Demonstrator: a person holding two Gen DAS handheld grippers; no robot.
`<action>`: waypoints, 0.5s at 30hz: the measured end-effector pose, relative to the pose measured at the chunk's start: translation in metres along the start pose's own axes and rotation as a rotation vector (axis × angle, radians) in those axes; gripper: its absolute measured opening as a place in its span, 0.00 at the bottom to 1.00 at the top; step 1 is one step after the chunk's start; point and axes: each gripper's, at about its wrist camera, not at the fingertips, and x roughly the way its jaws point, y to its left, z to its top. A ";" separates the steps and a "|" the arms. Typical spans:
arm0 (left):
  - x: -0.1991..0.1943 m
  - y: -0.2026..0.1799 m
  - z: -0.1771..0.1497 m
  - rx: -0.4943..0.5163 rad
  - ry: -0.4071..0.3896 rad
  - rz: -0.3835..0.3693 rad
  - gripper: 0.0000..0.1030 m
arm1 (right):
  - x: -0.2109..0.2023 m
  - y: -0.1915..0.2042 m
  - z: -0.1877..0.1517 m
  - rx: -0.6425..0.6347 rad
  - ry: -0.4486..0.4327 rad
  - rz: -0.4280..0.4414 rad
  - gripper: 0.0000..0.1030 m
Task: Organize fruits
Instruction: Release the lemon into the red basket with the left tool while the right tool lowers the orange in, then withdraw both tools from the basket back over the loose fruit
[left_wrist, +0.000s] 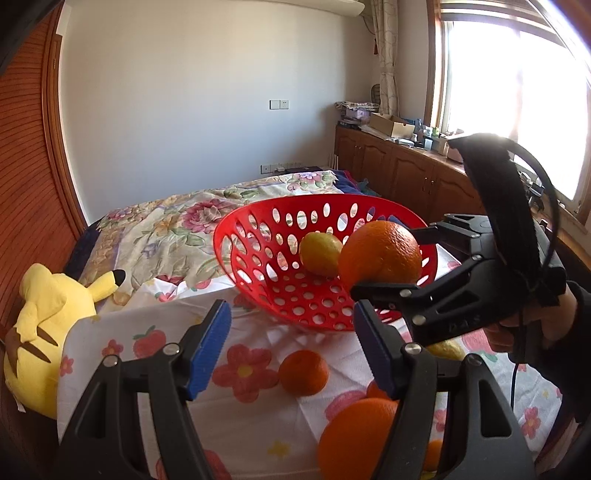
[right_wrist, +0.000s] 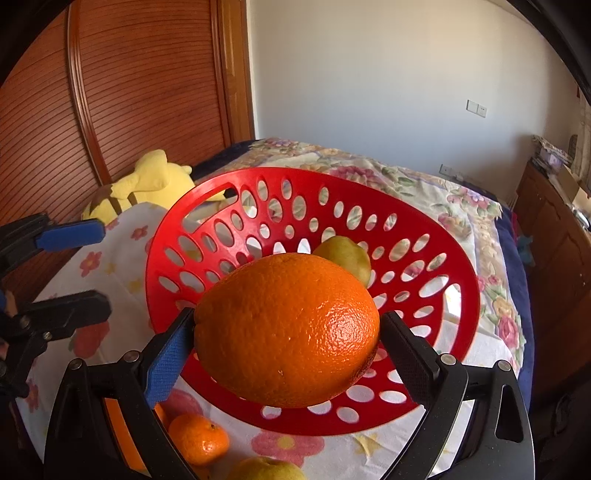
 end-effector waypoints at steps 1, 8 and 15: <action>-0.001 0.001 -0.002 -0.001 0.002 0.001 0.66 | 0.002 0.001 0.001 -0.003 0.007 -0.002 0.96; -0.006 0.006 -0.017 -0.017 0.008 -0.004 0.66 | 0.017 0.007 0.002 -0.016 0.060 -0.021 0.96; -0.005 0.008 -0.030 -0.029 0.021 -0.023 0.66 | 0.030 0.006 0.008 -0.024 0.126 -0.030 0.93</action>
